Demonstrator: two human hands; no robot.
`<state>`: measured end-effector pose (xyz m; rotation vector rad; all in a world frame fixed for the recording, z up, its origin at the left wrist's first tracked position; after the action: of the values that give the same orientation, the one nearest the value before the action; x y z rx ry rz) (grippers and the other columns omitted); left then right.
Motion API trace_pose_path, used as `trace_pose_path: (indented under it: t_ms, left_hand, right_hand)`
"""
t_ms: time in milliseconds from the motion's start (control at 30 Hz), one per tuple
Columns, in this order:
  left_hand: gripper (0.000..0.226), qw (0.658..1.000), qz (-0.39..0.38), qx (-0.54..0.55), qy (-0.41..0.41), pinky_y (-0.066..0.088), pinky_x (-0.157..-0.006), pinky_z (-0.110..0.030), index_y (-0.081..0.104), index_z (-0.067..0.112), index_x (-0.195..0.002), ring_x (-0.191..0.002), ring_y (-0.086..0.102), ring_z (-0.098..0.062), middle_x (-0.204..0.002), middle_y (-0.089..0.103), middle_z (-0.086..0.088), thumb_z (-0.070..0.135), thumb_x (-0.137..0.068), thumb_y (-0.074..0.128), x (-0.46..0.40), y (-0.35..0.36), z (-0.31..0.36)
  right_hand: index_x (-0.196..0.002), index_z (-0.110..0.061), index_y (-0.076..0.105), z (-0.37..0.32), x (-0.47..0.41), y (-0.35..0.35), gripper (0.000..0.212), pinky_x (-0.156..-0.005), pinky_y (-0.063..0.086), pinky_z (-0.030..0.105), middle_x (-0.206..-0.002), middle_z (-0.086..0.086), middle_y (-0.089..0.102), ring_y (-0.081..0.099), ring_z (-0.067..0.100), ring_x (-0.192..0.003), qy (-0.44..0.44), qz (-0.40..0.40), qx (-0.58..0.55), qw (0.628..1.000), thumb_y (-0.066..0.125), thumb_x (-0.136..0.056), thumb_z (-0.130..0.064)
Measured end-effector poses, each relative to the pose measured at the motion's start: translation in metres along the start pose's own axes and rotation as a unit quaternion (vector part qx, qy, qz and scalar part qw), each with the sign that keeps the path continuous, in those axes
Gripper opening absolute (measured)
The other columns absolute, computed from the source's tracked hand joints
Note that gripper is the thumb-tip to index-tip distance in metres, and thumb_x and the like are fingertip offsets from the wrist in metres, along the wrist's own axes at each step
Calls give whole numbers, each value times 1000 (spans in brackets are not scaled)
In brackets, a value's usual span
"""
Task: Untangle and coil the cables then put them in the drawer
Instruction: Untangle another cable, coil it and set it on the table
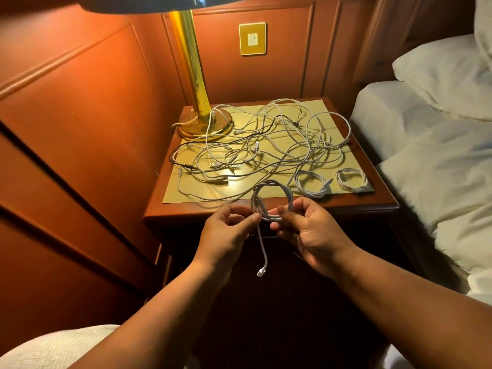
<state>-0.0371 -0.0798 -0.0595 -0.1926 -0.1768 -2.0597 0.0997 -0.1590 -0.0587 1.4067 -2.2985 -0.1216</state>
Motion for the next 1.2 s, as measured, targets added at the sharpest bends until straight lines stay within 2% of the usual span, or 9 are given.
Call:
trace_pose_path:
  t_ms: [133, 333, 467, 567, 667, 833, 967, 1067, 1200]
  left_hand:
    - [7, 995, 48, 79, -28, 52, -66, -25, 71, 6, -91, -76, 67, -18, -85, 73, -12, 9, -85, 73, 2, -2, -9]
    - [17, 977, 75, 191, -58, 59, -77, -23, 70, 0, -104, -87, 72, -19, -96, 74, -16, 5, -88, 67, 12, 9, -19]
    - [18, 989, 95, 103, -43, 57, -77, -31, 68, 8, -100, -90, 73, -23, -98, 74, -14, 14, -84, 74, 13, 4, -20]
    - [19, 996, 78, 33, -33, 58, -84, -39, 60, 12, -104, -90, 73, -27, -101, 72, -15, 15, -89, 71, 13, 6, -15]
    - [24, 997, 41, 49, -45, 59, -68, -30, 49, 13, -113, -72, 73, -23, -102, 68, -18, 8, -94, 63, 13, 10, -8]
    - [29, 987, 60, 111, -99, 41, -57, -26, 50, 14, -113, -61, 52, -13, -84, 62, -9, -1, -92, 61, 11, 4, -2]
    - [36, 965, 9, 218, -147, 42, -62, -26, 54, 14, -109, -68, 55, -14, -88, 60, -12, -12, -84, 58, 9, 5, 3]
    - [34, 981, 26, 163, -106, 47, -66, -28, 55, 16, -111, -70, 62, -16, -89, 63, -9, -7, -86, 60, 5, -3, 8]
    - [28, 986, 76, 138, -59, 55, -80, -34, 53, 14, -113, -81, 71, -21, -90, 69, -8, -2, -91, 60, 2, -14, 12]
  right_hand:
    - [-96, -8, 54, 7, 1, 5, 15, -66, 55, 26, -101, 14, 73, 69, 16, -76, -12, -20, -12, 1000, 63, -85, -14]
    - [-99, -7, 57, 14, 2, 9, 18, -77, 54, 34, -103, 15, 73, 69, 23, -88, -43, -27, 32, 998, 66, -86, -16]
    - [-97, -11, 60, 16, -2, 8, 8, -90, 54, 45, -106, 23, 70, 69, 32, -92, -41, -26, 32, 998, 65, -91, -11]
    - [-94, -11, 61, 15, -1, 7, 5, -85, 57, 41, -101, 22, 70, 69, 26, -83, -58, -20, 44, 997, 65, -92, -9]
    - [-94, -9, 60, 9, 2, 4, 6, -75, 59, 33, -92, 15, 69, 70, 22, -77, -110, 0, 147, 983, 66, -92, -10]
    - [-91, -13, 59, -3, 4, 5, 8, -68, 60, 34, -82, 7, 69, 70, 15, -69, -191, 12, 293, 937, 67, -92, -15]
    - [-95, -16, 59, -6, 5, 5, 7, -63, 58, 28, -80, 2, 66, 69, 13, -68, -203, -3, 314, 927, 66, -93, -15]
    - [-94, -22, 60, -9, 7, 7, 9, -61, 57, 27, -82, 1, 65, 68, 14, -68, -216, -18, 327, 920, 65, -93, -14]
    - [-89, -42, 53, -12, 11, 16, 32, -66, 59, 31, -82, -7, 63, 65, 9, -72, -269, -56, 399, 875, 65, -93, -13]
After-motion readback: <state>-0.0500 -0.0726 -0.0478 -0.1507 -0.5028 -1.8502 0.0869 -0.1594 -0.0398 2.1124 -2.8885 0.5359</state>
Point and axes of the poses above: each hand's wrist, its own x-axis away from the middle knuckle, its own y-axis out of the palm, z = x × y, the point moved 6 cm from there along -x, towards the middle knuckle
